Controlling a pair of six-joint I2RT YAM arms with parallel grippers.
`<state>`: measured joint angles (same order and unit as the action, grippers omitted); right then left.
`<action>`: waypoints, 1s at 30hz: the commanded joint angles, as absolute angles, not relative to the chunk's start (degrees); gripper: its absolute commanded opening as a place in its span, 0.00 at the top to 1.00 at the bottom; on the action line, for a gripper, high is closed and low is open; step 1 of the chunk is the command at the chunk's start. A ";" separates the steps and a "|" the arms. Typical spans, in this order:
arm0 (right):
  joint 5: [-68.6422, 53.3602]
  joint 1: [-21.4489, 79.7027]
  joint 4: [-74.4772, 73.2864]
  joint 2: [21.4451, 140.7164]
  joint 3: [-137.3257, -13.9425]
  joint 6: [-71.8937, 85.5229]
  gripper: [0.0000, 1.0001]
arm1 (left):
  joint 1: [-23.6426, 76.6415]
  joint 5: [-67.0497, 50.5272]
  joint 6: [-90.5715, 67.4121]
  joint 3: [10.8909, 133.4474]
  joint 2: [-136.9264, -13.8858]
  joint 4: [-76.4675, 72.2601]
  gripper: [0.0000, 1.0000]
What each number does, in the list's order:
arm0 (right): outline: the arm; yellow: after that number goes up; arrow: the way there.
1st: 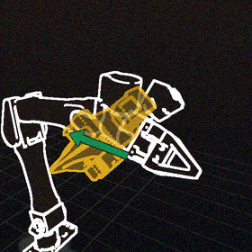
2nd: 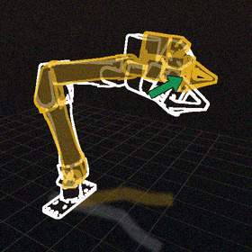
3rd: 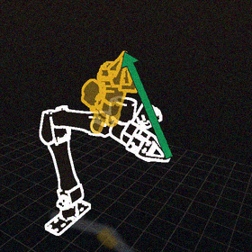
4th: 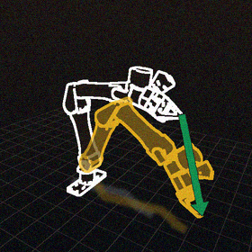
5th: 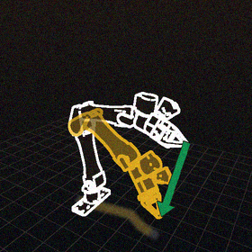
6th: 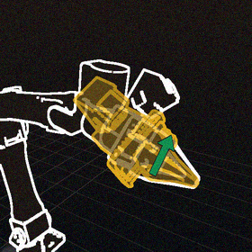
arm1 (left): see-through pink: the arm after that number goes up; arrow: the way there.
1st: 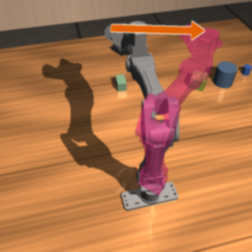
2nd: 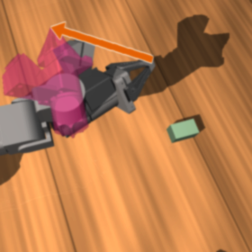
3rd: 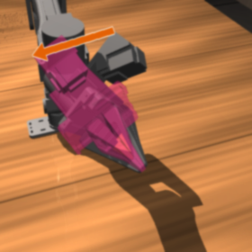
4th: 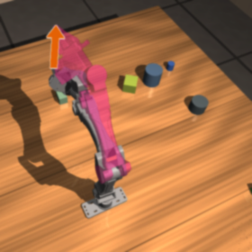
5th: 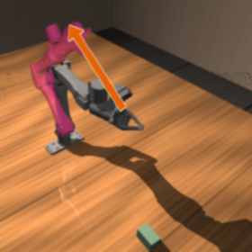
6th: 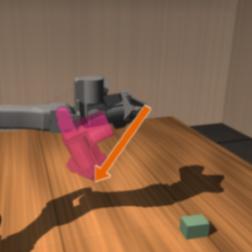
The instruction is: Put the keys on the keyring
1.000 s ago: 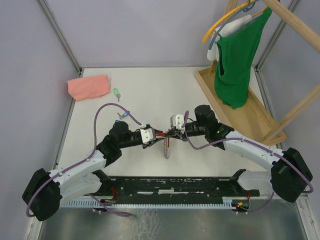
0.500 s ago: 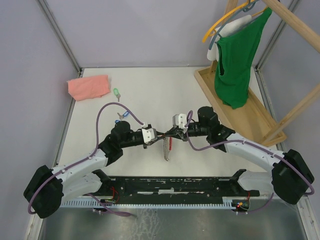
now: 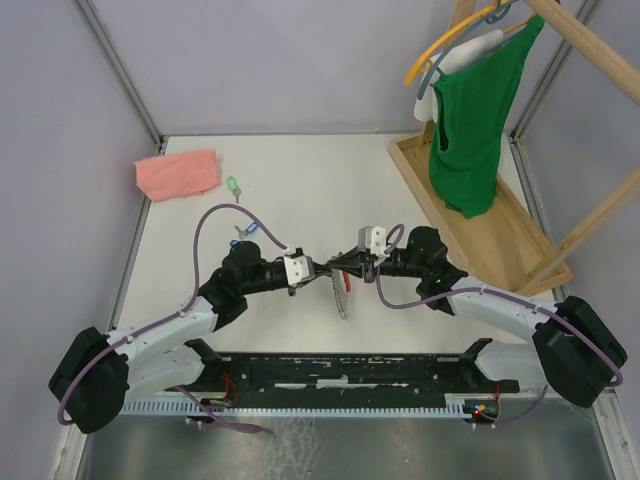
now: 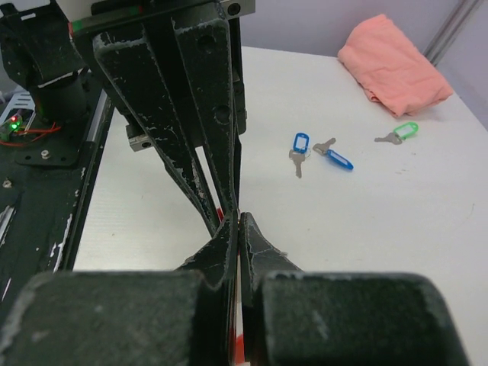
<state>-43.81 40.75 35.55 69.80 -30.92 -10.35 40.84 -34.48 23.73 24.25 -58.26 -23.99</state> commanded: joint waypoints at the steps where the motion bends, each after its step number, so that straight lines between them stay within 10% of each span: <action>1: -41.04 40.80 59.63 72.17 -29.32 -2.41 0.99 | 40.95 -36.29 20.47 24.02 -59.47 -30.16 0.93; 12: -40.46 40.78 45.30 70.51 -29.04 -8.43 0.99 | 40.96 -30.68 22.59 22.38 -53.00 -28.80 0.97; 20: -38.56 40.83 53.53 70.59 -27.98 -4.54 0.99 | 40.95 -32.67 21.69 21.60 -53.26 -29.35 0.87; 30: -40.26 40.89 62.60 74.86 -28.51 2.00 0.99 | 40.96 -36.65 20.69 23.46 -57.27 -30.56 0.96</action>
